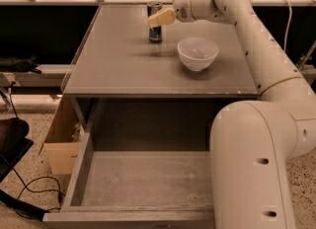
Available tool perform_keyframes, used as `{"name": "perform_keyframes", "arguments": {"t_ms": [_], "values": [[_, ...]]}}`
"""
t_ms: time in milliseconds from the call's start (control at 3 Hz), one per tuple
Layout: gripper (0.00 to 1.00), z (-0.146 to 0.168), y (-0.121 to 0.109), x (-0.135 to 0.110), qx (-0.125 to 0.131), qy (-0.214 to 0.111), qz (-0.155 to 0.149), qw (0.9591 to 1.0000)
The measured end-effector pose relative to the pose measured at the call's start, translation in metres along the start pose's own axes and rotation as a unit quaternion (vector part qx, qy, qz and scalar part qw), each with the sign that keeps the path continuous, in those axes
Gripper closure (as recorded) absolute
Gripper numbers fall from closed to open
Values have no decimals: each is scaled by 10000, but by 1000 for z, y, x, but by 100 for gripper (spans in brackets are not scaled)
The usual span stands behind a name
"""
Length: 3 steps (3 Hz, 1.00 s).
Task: Place redbull can into top drawer
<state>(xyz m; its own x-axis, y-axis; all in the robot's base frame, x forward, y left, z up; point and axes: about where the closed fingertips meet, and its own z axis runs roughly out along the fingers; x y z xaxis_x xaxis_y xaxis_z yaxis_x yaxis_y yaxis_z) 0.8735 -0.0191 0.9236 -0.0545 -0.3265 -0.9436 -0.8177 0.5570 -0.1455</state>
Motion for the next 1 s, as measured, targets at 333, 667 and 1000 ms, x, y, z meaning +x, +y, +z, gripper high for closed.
{"name": "perform_keyframes", "arguments": {"t_ms": [333, 667, 1000], "values": [[3, 16, -10, 16, 60, -81, 338, 9994], [26, 25, -4, 11, -93, -318, 434, 9985], [49, 25, -3, 11, -96, -323, 436, 9985]]}}
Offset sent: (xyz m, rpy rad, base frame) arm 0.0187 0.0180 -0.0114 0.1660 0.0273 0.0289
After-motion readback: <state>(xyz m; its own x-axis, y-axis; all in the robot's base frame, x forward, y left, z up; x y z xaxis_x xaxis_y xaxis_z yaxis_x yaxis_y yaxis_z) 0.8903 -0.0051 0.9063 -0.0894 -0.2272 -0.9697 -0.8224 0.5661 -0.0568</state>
